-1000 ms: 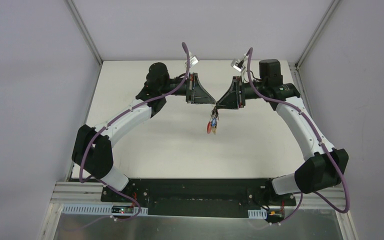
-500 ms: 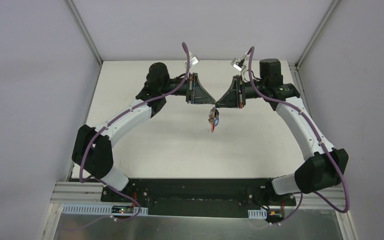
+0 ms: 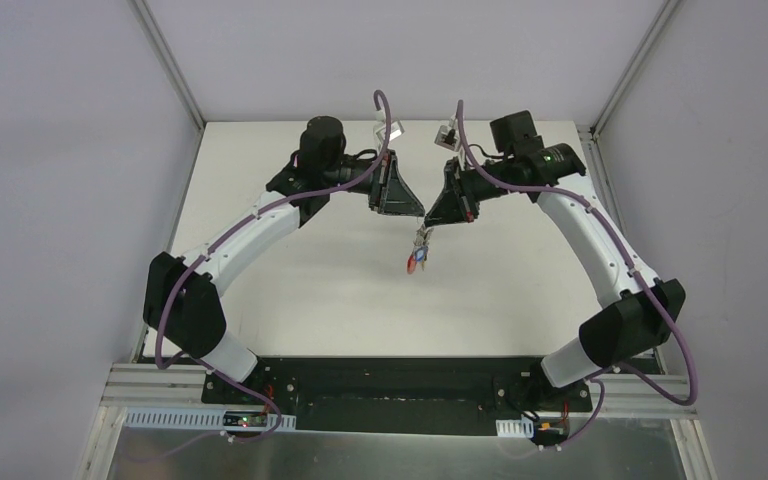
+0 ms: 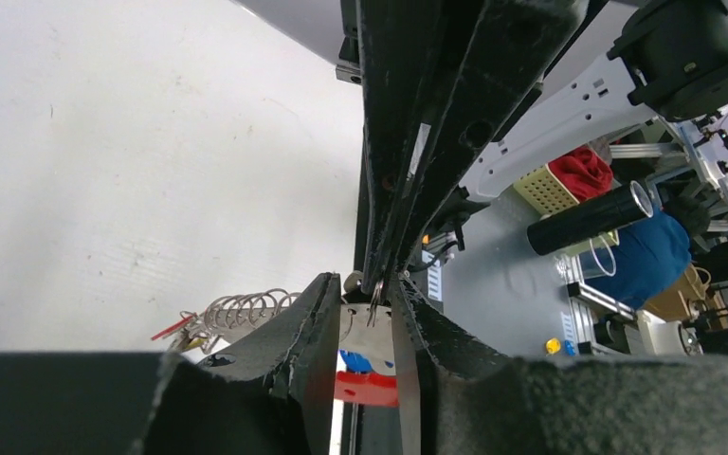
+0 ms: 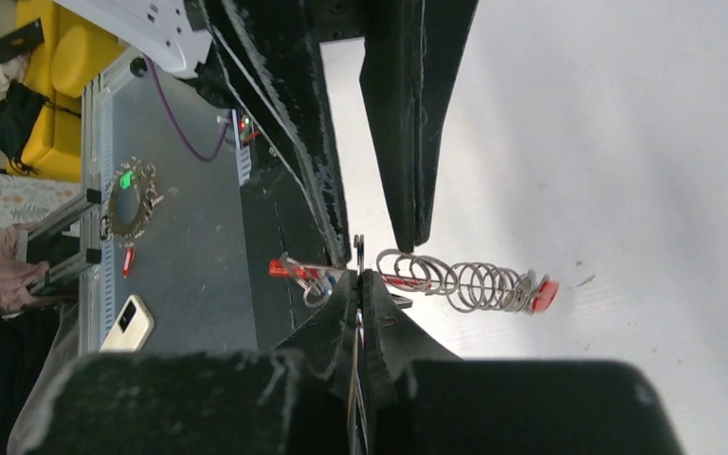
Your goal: Put the keys on the keyring
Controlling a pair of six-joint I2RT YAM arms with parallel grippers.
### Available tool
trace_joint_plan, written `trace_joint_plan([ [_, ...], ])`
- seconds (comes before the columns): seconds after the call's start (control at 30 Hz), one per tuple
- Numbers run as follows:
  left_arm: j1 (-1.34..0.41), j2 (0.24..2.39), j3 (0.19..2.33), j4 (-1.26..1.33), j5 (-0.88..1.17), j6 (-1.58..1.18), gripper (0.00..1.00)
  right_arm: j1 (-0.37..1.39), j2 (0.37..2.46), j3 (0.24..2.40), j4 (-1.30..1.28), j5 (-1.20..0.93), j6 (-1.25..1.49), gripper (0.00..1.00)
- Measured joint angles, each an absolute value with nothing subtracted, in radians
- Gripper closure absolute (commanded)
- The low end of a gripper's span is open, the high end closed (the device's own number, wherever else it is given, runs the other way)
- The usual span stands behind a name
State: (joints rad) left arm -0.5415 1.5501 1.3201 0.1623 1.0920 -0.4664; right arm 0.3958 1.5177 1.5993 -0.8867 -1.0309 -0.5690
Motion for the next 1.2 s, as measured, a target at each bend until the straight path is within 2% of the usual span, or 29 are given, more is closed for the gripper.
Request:
trace_joint_plan([
  [0.5,-0.558,1.551,1.329,0.012,1.092,-0.342,0.74,0.419,1.575,1.662,-1.022,-0.975,-0.645,1.00],
  [1.07,-0.576,1.572,1.355,-0.001,1.092,-0.328,0.86,0.422,1.584,1.662,-1.038,-0.975,-0.656,1.00],
  [1.2,-0.577,1.572,1.355,-0.002,1.092,-0.326,0.95,0.422,1.584,1.662,-1.042,-0.975,-0.656,1.00],
])
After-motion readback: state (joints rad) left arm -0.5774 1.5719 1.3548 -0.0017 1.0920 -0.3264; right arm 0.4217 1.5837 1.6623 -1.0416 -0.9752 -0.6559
